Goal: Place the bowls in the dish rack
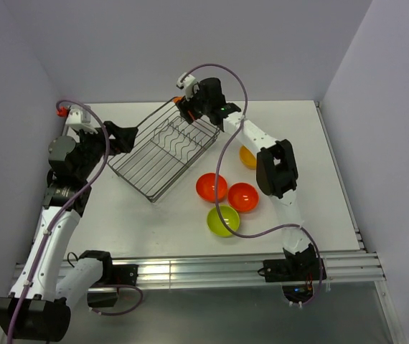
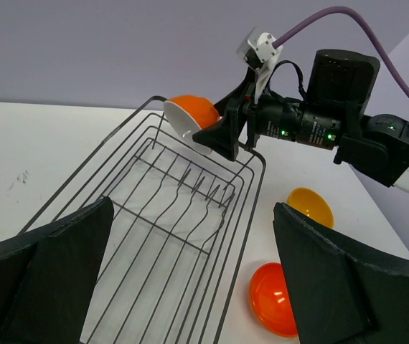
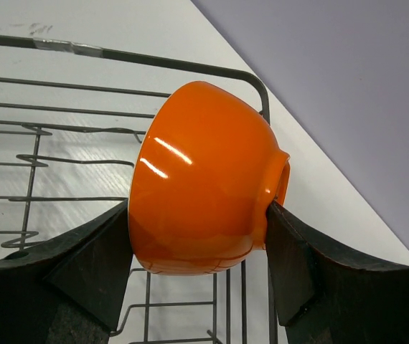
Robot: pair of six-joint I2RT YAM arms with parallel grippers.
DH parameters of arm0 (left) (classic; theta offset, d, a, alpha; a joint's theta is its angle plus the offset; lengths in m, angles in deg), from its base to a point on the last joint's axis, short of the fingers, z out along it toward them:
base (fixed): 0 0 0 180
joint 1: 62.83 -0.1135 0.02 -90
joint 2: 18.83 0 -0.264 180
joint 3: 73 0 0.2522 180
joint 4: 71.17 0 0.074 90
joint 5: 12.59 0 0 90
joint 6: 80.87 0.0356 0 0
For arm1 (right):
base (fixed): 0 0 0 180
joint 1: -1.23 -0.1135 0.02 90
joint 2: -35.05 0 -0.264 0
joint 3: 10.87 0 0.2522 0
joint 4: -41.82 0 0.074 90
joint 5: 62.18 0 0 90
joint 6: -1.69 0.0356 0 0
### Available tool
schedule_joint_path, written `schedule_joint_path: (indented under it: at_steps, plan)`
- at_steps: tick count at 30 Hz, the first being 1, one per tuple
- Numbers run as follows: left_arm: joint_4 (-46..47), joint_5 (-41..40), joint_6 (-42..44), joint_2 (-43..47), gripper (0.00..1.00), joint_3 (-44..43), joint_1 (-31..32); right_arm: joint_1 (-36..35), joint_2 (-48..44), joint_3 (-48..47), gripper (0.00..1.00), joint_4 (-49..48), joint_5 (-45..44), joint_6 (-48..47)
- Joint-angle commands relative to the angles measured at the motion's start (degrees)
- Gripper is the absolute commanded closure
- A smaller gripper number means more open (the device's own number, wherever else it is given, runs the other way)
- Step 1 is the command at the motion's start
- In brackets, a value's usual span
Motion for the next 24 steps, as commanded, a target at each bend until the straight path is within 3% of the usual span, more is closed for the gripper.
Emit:
schedule_joint_path:
  at_steps: [1,24]
  plan:
    - [2.4,-0.3,0.3,2.2,0.01,0.8,-0.6,-1.3,0.0,-3.0,1.00,-6.8,-1.2,-4.9]
    - [3.2,1.6,-0.6,5.1,0.01,3.1,-1.5,-5.1,3.4,-3.1,1.00,-4.5,-3.8,-18.1]
